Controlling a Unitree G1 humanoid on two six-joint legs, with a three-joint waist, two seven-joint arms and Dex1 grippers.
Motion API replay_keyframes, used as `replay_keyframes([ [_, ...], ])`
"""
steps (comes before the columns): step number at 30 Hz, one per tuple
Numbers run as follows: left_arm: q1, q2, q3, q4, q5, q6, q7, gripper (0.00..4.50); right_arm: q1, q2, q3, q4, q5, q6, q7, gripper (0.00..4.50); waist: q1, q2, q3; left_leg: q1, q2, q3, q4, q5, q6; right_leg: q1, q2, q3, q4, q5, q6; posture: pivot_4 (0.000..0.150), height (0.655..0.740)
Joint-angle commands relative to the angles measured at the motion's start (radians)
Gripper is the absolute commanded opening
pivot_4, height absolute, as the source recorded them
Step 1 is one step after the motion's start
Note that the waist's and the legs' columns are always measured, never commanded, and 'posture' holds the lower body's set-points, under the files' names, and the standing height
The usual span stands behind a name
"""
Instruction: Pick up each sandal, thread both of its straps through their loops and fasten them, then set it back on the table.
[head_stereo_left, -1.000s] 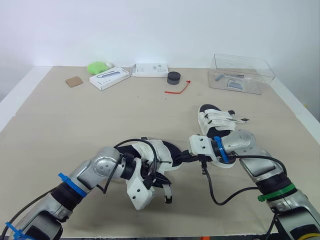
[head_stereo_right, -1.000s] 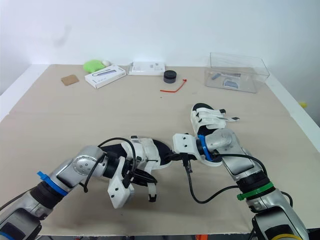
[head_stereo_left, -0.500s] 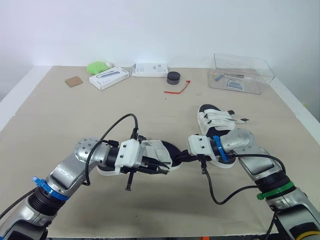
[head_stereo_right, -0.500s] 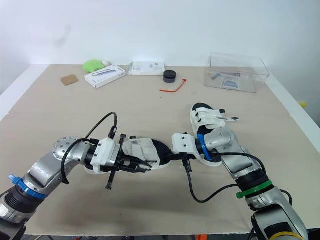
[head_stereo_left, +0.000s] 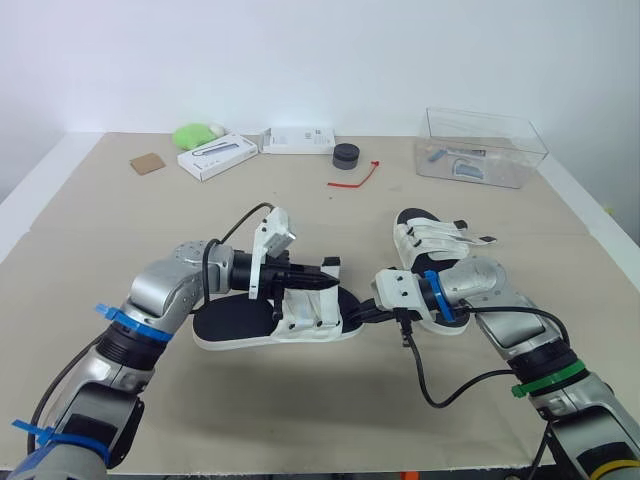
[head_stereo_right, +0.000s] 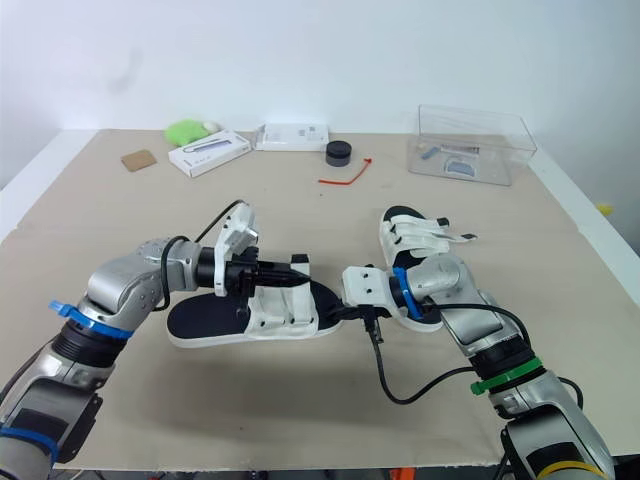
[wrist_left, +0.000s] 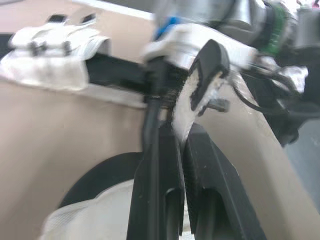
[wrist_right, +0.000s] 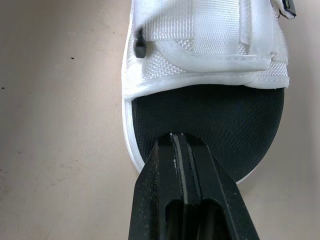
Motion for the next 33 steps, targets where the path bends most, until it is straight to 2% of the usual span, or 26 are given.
replay_keyframes([
  [1, -0.025, -0.002, 0.038, 0.041, 0.027, 0.003, -0.013, 0.16, 0.031, -0.017, 0.028, 0.053, -0.059, 0.02, -0.01, 0.0, -0.001, 0.0, 0.0, 0.0, 0.0, 0.0, 0.0, 0.0, 0.0, 0.0, 0.0, 0.0, 0.0, 0.0, 0.0, 0.15, 0.74],
  [14, -0.018, -0.038, 0.019, 0.148, 0.154, -0.047, -0.036, 0.16, 0.031, -0.017, 0.025, 0.053, -0.06, 0.018, -0.014, 0.0, -0.001, 0.0, 0.0, 0.0, 0.0, 0.0, 0.0, 0.0, -0.001, 0.0, 0.0, 0.0, 0.0, 0.001, 0.0, 0.15, 0.74],
  [15, -0.018, -0.041, 0.017, 0.158, 0.169, -0.064, -0.036, 0.68, 0.03, -0.017, 0.025, 0.055, -0.061, 0.017, -0.014, 0.0, -0.001, 0.0, 0.0, 0.0, 0.0, 0.0, 0.0, 0.001, -0.001, 0.0, 0.0, 0.0, 0.0, 0.001, 0.0, 0.15, 0.74],
  [16, -0.018, -0.044, 0.014, 0.168, 0.184, -0.081, -0.04, 0.94, 0.028, -0.017, 0.026, 0.057, -0.061, 0.016, -0.013, 0.0, -0.001, 0.0, 0.0, 0.0, 0.0, 0.0, 0.0, 0.001, -0.001, 0.0, 0.0, 0.0, 0.0, 0.001, 0.0, 0.15, 0.74],
  [22, -0.036, -0.054, 0.048, 0.263, 0.252, -0.152, -0.014, 4.09, 0.015, -0.017, 0.026, 0.07, -0.061, 0.01, -0.005, 0.0, -0.001, 0.0, 0.0, 0.0, 0.0, 0.0, 0.0, 0.0, -0.001, 0.0, -0.001, 0.001, 0.0, 0.001, 0.0, 0.15, 0.74],
  [23, -0.039, -0.051, 0.051, 0.285, 0.27, -0.175, -0.01, 4.47, 0.013, -0.016, 0.027, 0.073, -0.062, 0.007, -0.004, 0.0, -0.001, 0.0, 0.0, -0.001, 0.0, 0.0, 0.0, 0.0, -0.001, 0.0, -0.001, 0.001, 0.0, 0.001, 0.0, 0.15, 0.74],
  [30, -0.113, -0.058, 0.114, 0.43, 0.347, -0.335, 0.028, 4.47, -0.009, 0.003, 0.035, 0.105, -0.066, -0.008, -0.006, 0.0, -0.002, 0.0, 0.0, 0.0, 0.0, 0.001, 0.0, 0.001, -0.001, 0.0, -0.001, 0.0, 0.0, 0.002, 0.0, 0.15, 0.74],
  [33, -0.162, -0.085, 0.168, 0.446, 0.319, -0.391, 0.02, 4.47, -0.018, 0.007, 0.037, 0.121, -0.068, -0.019, -0.008, 0.0, -0.005, -0.001, 0.001, 0.0, 0.0, 0.001, 0.0, 0.001, -0.001, -0.001, -0.001, 0.0, 0.0, 0.003, -0.001, 0.15, 0.74],
])
